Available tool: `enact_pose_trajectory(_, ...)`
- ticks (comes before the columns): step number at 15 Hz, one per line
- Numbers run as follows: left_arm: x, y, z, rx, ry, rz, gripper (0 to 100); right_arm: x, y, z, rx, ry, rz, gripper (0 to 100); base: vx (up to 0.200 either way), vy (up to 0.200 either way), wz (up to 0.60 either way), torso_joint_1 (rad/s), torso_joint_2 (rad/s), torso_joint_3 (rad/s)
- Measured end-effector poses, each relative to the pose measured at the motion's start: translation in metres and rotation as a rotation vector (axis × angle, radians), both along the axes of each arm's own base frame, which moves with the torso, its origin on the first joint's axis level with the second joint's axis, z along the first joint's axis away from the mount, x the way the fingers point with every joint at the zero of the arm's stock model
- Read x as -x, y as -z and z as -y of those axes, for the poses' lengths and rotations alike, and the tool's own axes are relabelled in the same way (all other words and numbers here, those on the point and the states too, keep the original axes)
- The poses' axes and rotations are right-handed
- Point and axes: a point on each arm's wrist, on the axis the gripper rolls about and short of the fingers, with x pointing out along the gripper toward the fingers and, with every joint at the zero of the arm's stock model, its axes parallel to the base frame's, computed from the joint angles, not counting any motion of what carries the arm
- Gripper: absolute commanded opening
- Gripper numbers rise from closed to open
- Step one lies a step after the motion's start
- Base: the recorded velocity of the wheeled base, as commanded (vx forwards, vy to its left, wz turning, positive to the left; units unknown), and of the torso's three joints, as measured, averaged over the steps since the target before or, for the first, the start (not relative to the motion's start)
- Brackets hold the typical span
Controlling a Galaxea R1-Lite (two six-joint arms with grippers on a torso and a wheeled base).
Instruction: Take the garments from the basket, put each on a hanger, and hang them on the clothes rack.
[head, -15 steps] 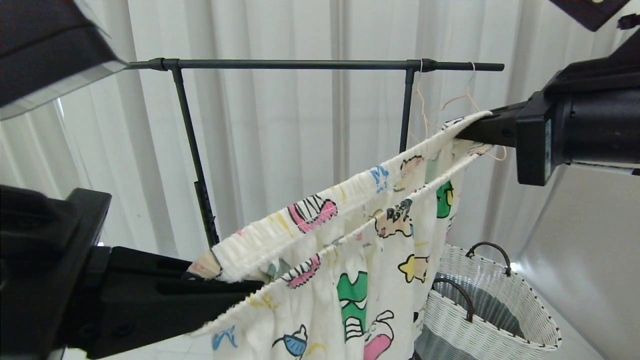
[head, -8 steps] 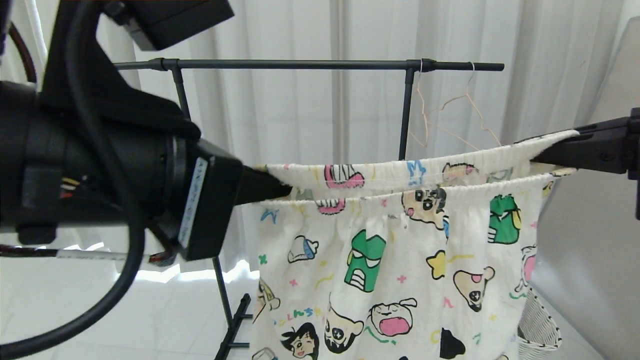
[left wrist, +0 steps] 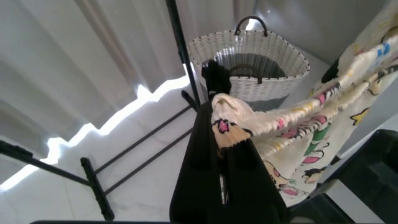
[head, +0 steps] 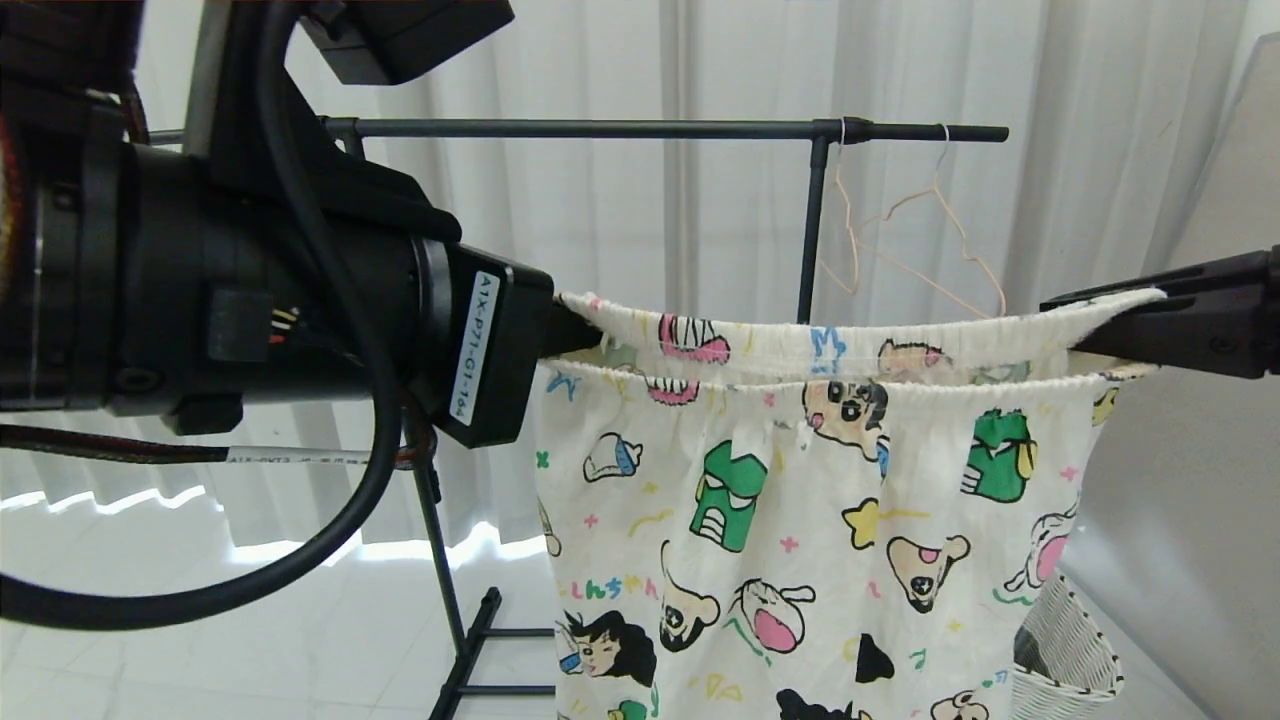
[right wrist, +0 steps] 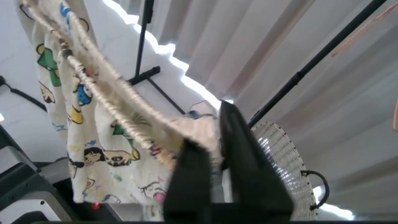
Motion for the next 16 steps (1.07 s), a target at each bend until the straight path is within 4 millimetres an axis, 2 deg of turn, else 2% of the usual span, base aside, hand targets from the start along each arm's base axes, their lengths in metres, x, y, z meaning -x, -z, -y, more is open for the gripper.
enact_pose_trajectory(3, -0.006, -0.003, 0.003, 0.048, -0.024, 0.051, 0, 0.004, 0.01, 0.004, 0.035, -0.01, -0.007, 100, 0.0, 0.0, 0.0, 0.0, 0.0, 0.0)
enact_pose_trajectory(9, -0.016, 0.025, 0.004, -0.02, -0.133, 0.056, 0, 0.031, 0.033, 0.034, 0.075, -0.035, 0.012, 100, 0.0, 0.0, 0.0, 0.0, 0.0, 0.0)
enact_pose_trajectory(13, -0.009, 0.037, -0.006, -0.061, -0.162, 0.046, 0, 0.028, 0.04, 0.058, 0.1, 0.192, 0.028, 100, 0.0, 0.0, 0.0, 0.0, 0.0, 0.0)
enact_pose_trajectory(16, 0.001, 0.049, -0.027, -0.088, -0.202, 0.032, 0, 0.018, 0.046, 0.079, 0.124, 0.435, 0.016, 100, 0.0, 0.0, 0.0, 0.0, 0.0, 0.0)
